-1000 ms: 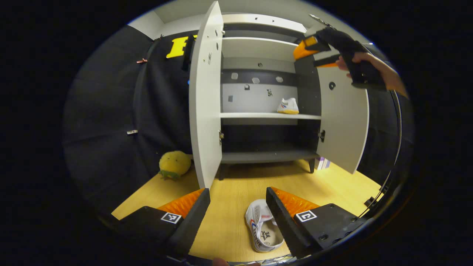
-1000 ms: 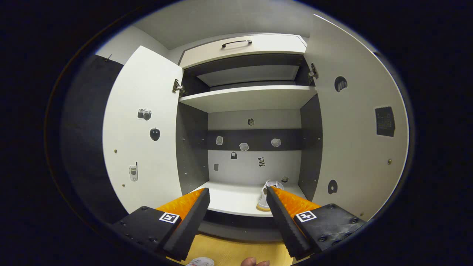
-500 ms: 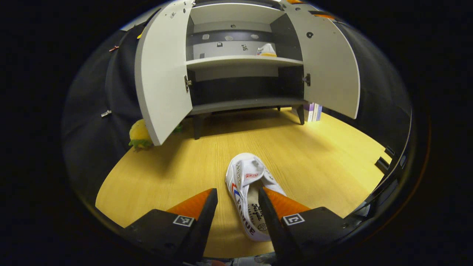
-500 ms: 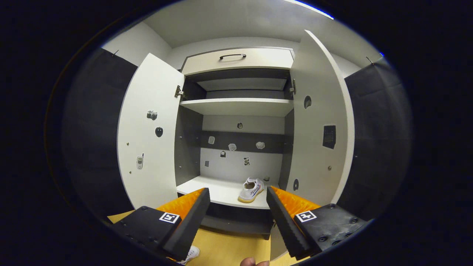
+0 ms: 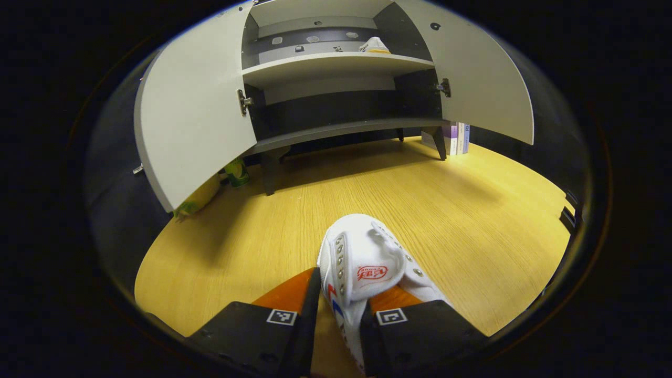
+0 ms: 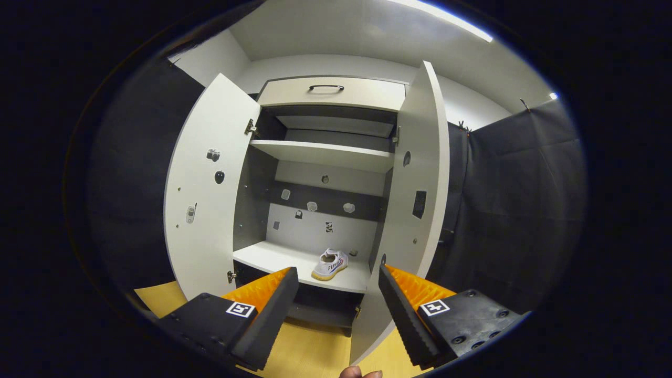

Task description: Grab one shoe with the right hand and put it into the shoe cabinet, grab the other shoe with the left hand and put it into the shoe cabinet; then close the right door with the right hand and the left door with the left hand.

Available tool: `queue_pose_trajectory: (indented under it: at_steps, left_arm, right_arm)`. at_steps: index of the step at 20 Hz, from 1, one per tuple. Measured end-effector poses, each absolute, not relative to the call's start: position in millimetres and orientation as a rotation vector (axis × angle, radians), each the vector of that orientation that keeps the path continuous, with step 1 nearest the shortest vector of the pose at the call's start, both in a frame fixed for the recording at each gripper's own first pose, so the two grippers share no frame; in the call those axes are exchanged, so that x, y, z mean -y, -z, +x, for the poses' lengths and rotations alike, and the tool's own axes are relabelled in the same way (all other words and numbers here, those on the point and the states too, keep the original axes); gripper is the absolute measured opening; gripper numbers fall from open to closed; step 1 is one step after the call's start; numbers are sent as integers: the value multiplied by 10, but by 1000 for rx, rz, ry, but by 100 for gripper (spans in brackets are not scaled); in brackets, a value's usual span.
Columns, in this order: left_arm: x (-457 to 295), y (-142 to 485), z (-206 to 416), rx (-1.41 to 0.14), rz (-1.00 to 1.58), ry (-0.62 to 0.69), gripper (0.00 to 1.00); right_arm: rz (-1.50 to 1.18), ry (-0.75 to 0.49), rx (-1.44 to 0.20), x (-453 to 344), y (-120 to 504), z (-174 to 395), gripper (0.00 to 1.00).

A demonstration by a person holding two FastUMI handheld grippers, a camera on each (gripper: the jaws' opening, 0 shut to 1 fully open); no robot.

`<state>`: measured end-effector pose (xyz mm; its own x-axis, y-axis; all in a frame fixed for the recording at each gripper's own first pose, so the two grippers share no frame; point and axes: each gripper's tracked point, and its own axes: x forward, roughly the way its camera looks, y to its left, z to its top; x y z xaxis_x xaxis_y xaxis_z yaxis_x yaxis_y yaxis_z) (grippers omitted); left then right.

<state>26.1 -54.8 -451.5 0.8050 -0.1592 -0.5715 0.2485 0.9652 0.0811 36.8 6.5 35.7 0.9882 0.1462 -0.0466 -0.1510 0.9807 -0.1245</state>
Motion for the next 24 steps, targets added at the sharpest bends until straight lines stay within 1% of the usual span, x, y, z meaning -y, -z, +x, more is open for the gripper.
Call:
queue_pose_trajectory:
  at_steps: [1,3,4,6,8,11,18,21,24]
  left_arm:
    - [533,4533,294,-594,178,215,39]
    - [404,4601,320,-620,244,182,29]
    - [391,4604,306,-633,243,185,13]
    - [417,4571,315,-663,208,197,8]
    - [423,4473,304,-689,157,194,7]
    - [375,4185,262,-687,112,159,8]
    - [292,3067,232,-635,33,28,7]
    - [358,2566,373,-605,-5,5,8]
    - [430,2170,610,-606,-48,-19,7]
  right_arm:
    - [-123,-136,-46,-10,-332,369,98]
    - [-122,-119,-54,62,-306,362,98]
    - [-121,-116,-55,86,-296,353,98]
    - [-111,-115,-59,115,-272,349,98]
    - [-95,-113,-62,161,-257,349,98]
    - [-54,-117,-72,207,-222,347,98]
    - [32,-76,-154,462,113,355,98]
    - [67,-66,-183,555,218,357,98]
    - [63,-53,-185,689,260,369,98]
